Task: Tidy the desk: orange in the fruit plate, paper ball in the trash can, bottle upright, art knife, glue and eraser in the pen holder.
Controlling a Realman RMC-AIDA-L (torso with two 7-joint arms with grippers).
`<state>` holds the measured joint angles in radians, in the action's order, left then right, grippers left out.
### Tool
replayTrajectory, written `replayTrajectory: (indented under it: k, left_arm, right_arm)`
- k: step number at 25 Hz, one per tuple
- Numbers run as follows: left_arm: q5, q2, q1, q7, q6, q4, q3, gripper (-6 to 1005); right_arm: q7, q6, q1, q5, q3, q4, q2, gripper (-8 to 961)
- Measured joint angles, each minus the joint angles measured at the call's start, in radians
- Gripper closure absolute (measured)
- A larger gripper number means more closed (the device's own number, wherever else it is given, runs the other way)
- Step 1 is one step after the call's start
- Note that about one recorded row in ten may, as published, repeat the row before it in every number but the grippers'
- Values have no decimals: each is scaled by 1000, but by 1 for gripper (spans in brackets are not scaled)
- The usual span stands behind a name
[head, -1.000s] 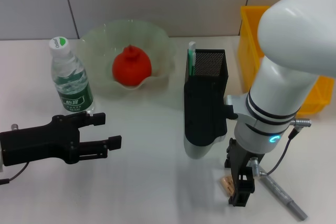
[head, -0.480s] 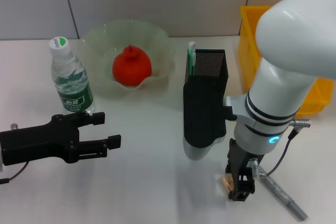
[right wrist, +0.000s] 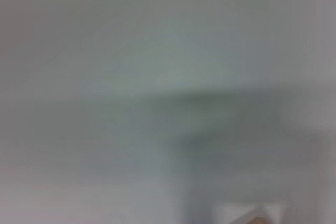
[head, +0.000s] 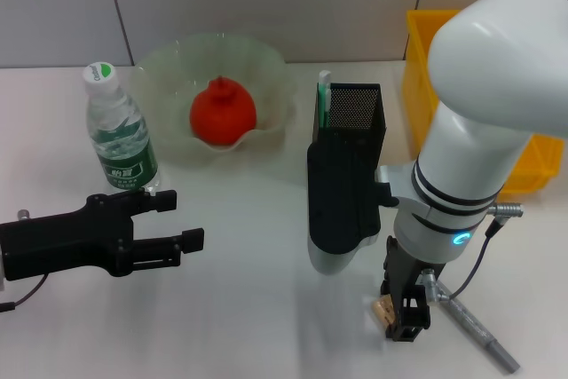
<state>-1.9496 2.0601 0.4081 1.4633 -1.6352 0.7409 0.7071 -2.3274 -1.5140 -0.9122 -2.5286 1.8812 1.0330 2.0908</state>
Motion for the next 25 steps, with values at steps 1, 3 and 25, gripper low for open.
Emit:
replayTrajectory:
  k: [1, 3, 25]
  left_arm:
    - [0, 0, 0, 0, 0, 0, 0, 139]
    - [0, 0, 0, 0, 0, 0, 0, 139]
    - [0, -5, -9, -7, 0, 0, -2, 139]
  right_arm:
    - [0, 3, 0, 0, 2, -2, 0, 412]
    - [0, 5, -1, 0, 6, -3, 0, 412]
    - [-41, -53, 9, -65, -57, 138, -7, 487]
